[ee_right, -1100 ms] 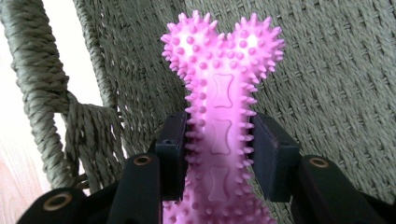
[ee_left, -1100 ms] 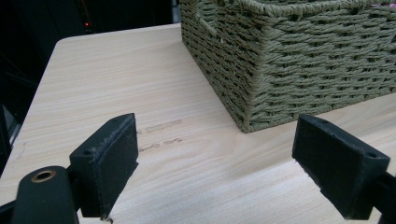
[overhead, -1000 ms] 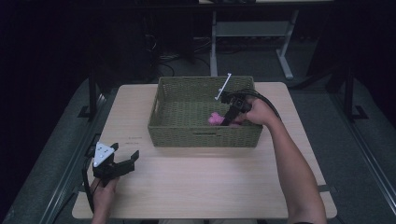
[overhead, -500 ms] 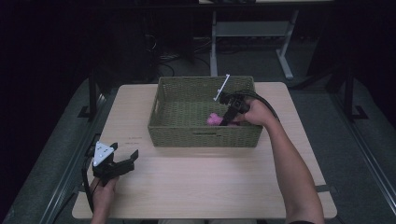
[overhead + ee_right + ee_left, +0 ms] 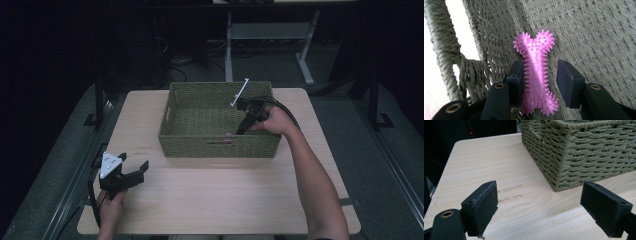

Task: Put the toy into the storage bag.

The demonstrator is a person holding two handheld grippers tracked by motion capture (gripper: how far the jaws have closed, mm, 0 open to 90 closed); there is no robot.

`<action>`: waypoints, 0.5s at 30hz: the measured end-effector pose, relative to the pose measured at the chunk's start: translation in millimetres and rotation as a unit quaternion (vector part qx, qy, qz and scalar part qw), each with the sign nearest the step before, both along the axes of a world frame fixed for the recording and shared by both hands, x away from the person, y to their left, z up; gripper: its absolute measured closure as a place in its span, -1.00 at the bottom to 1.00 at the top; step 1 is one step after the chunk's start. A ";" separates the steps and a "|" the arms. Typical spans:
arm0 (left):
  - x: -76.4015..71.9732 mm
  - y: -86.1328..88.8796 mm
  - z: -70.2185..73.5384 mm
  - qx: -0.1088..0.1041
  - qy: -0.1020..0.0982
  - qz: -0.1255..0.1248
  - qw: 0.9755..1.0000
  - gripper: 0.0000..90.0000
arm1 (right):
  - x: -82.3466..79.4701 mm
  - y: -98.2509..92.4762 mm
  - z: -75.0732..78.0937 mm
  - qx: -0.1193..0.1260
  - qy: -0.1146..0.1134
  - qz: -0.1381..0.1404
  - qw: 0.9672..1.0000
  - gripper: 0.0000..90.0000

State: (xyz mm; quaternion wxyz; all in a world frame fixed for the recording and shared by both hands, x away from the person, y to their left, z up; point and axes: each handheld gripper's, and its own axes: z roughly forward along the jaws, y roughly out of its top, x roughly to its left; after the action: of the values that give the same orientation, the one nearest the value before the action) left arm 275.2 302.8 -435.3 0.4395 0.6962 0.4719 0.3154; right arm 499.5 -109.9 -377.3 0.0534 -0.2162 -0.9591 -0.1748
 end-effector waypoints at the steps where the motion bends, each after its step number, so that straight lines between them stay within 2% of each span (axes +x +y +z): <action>1: 0.1 -0.1 0.0 0.001 0.000 -0.001 1.000 -0.69 | -0.9 -2.2 1.7 0.000 -0.002 -0.001 1.000 0.23; 10: 0.3 -0.1 -0.7 0.000 0.002 -0.002 1.000 -0.69 | -4.7 -6.4 4.5 0.003 -0.006 -0.005 1.000 0.17; 15: 0.0 -0.7 -0.3 0.000 0.002 -0.004 1.000 -0.69 | -7.8 -8.4 11.9 0.008 -0.012 -0.011 1.000 0.13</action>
State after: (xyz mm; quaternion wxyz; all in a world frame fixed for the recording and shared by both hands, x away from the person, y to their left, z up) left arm 275.2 302.2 -435.6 0.4400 0.6984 0.4701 0.3124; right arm 491.7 -118.3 -365.4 0.0414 -0.2244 -0.9557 -0.1858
